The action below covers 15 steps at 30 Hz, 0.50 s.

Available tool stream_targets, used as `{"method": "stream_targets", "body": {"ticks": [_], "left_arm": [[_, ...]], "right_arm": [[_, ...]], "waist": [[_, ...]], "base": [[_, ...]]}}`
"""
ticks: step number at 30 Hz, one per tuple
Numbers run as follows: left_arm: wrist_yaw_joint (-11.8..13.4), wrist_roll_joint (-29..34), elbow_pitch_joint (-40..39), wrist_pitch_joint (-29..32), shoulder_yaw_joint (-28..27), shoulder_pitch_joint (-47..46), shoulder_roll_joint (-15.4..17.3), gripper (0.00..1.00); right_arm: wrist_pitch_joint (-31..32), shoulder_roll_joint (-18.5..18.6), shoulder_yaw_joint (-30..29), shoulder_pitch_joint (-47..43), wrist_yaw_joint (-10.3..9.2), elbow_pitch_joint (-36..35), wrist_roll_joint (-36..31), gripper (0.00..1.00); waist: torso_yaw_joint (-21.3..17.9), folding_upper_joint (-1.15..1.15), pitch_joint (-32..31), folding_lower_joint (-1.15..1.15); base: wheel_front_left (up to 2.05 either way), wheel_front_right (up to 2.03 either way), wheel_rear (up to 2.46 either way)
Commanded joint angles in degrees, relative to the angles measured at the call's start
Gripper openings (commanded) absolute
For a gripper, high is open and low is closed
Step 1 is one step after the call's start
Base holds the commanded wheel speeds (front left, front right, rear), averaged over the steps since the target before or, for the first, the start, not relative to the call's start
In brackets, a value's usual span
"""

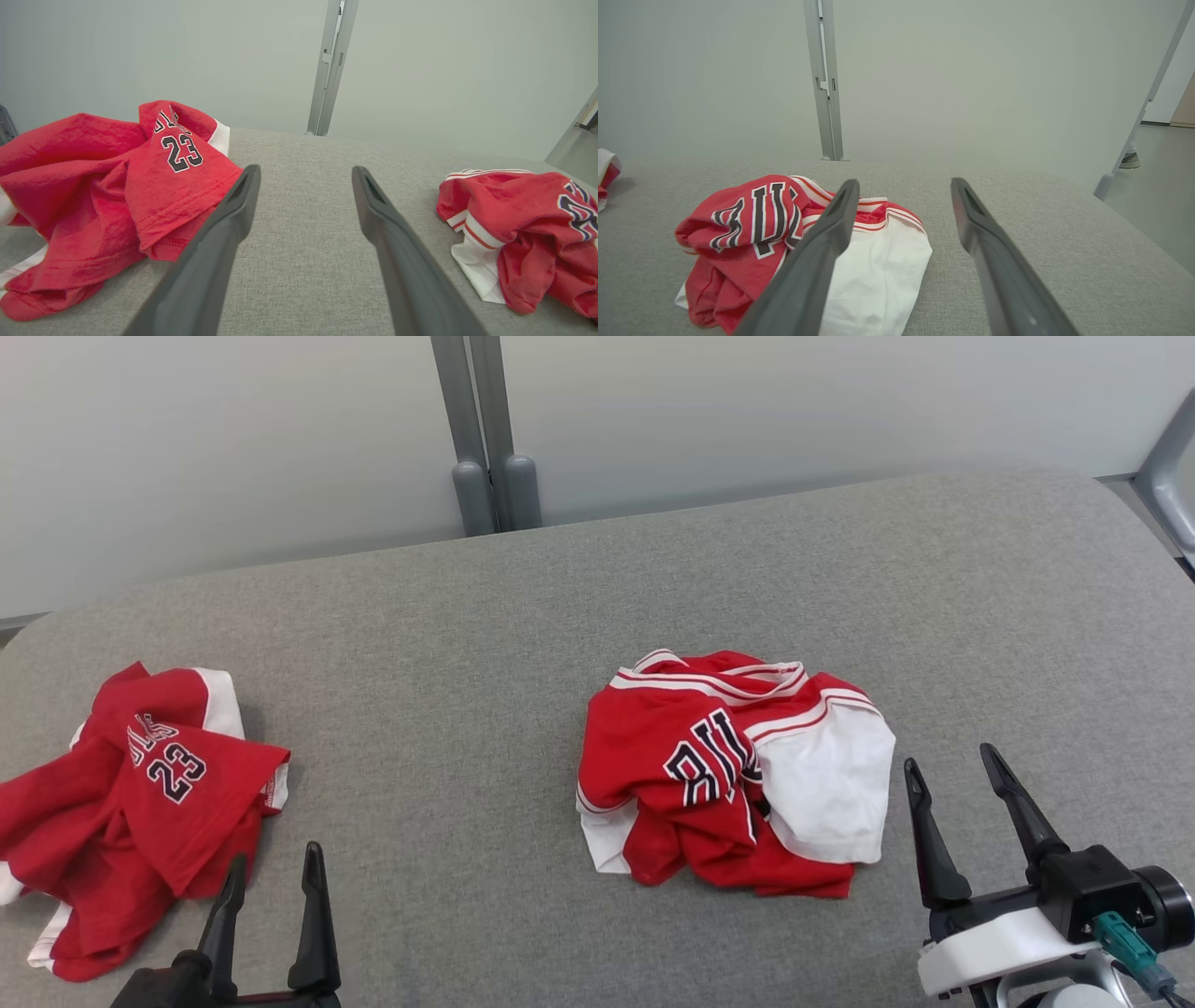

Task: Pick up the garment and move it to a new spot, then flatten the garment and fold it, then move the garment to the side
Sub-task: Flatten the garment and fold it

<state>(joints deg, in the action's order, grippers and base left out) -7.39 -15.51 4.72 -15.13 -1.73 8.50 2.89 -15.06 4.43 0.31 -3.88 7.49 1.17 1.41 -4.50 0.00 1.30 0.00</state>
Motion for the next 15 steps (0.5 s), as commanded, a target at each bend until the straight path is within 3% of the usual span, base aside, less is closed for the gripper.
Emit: {"method": "stream_targets", "body": {"ticks": [1, 9, 15], "left_arm": [[-0.2, 0.1, 0.0, 0.0, 0.2, -0.9, 0.0, 1.00], [-0.2, -0.1, -0.6, 0.0, 4.0, -3.9, 0.0, 1.00], [-0.2, 0.2, 1.9, 0.0, 15.2, -11.0, 0.0, 1.00]], "right_arm": [[-0.2, 0.0, 0.0, 0.6, 0.01, 0.0, 0.2, 1.00], [-0.2, -0.1, 0.6, 1.7, 0.01, -0.5, 0.3, 1.00], [-0.2, -0.4, 1.3, 3.3, 0.01, -0.9, 0.3, 1.00]], "waist": [[-0.2, 0.00, 0.1, 0.00], [-1.8, 0.00, 1.6, 0.00], [-5.0, 0.00, 4.0, 0.00]], "base": [[0.00, 0.00, 0.00], [0.00, 0.00, 0.00], [0.00, 0.00, 0.00]]}}
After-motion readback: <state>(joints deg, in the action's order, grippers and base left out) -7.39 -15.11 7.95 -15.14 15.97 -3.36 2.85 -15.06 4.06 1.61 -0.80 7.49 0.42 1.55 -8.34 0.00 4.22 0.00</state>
